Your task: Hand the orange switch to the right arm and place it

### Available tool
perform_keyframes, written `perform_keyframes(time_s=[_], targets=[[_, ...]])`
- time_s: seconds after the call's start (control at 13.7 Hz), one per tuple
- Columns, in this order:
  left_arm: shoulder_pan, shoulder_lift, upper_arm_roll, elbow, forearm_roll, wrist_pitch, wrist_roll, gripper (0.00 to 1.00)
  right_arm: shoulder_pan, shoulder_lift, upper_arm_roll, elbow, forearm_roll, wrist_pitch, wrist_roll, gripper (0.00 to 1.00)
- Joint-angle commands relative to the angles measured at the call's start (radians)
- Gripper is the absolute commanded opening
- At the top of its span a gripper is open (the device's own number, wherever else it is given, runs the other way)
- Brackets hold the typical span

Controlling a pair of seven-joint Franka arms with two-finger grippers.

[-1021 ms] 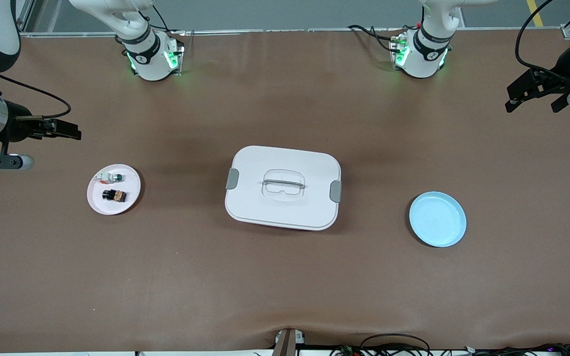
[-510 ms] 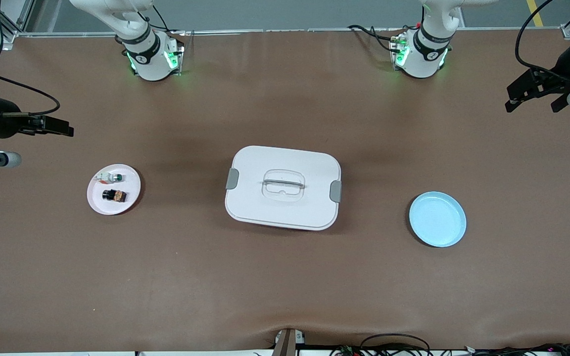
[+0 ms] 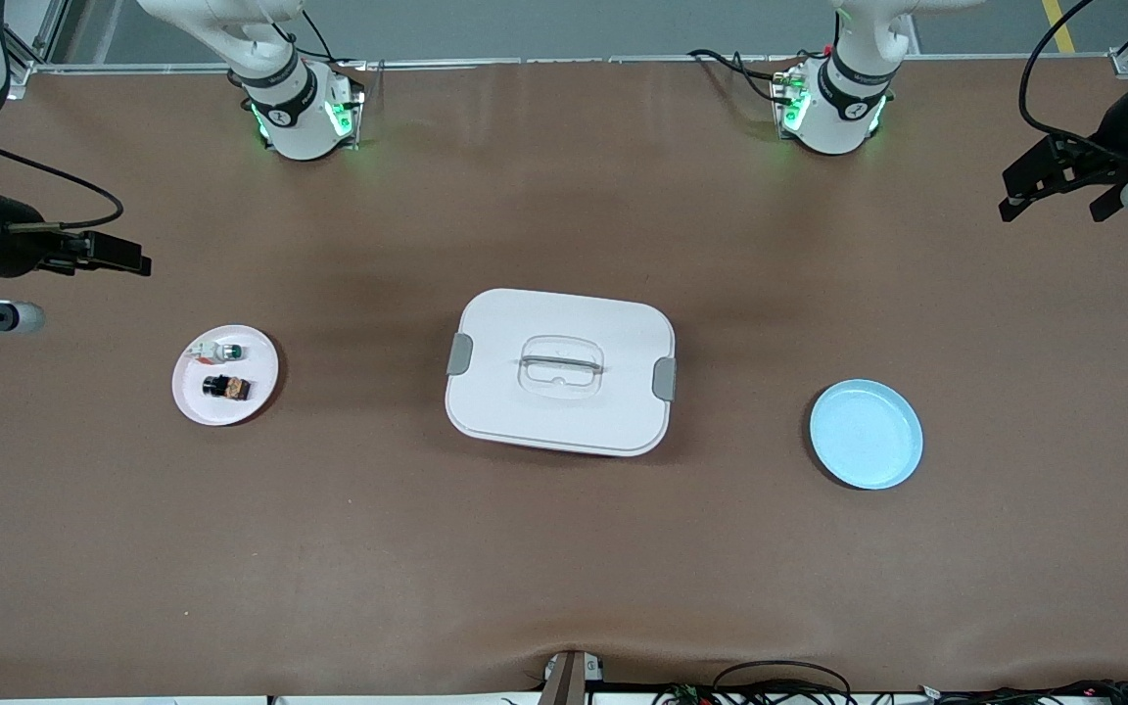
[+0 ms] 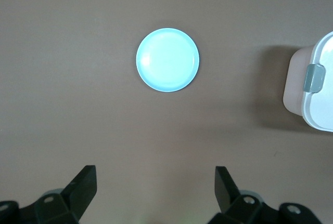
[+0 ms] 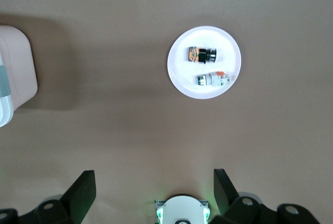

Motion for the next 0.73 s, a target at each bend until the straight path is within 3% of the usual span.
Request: perform_keyframes(time_s=[0.0, 0.51, 0.66], targets=[[-0.002, -0.011, -0.003, 0.002, 0.01, -0.015, -0.006, 1.0, 0.002, 0.002, 0.002, 0.017, -0.02, 0.025, -0.109, 1.0], [-0.002, -0.012, -0.005, 0.002, 0.01, -0.016, -0.006, 1.0, 0.003, -0.018, 0.002, 0.014, -0.045, 0.034, -0.094, 1.0], [-0.002, -0.012, -0.005, 0.002, 0.01, -0.015, -0.006, 1.0, 0.025, -0.024, 0.003, 0.012, -0.087, 0.042, -0.094, 1.0]])
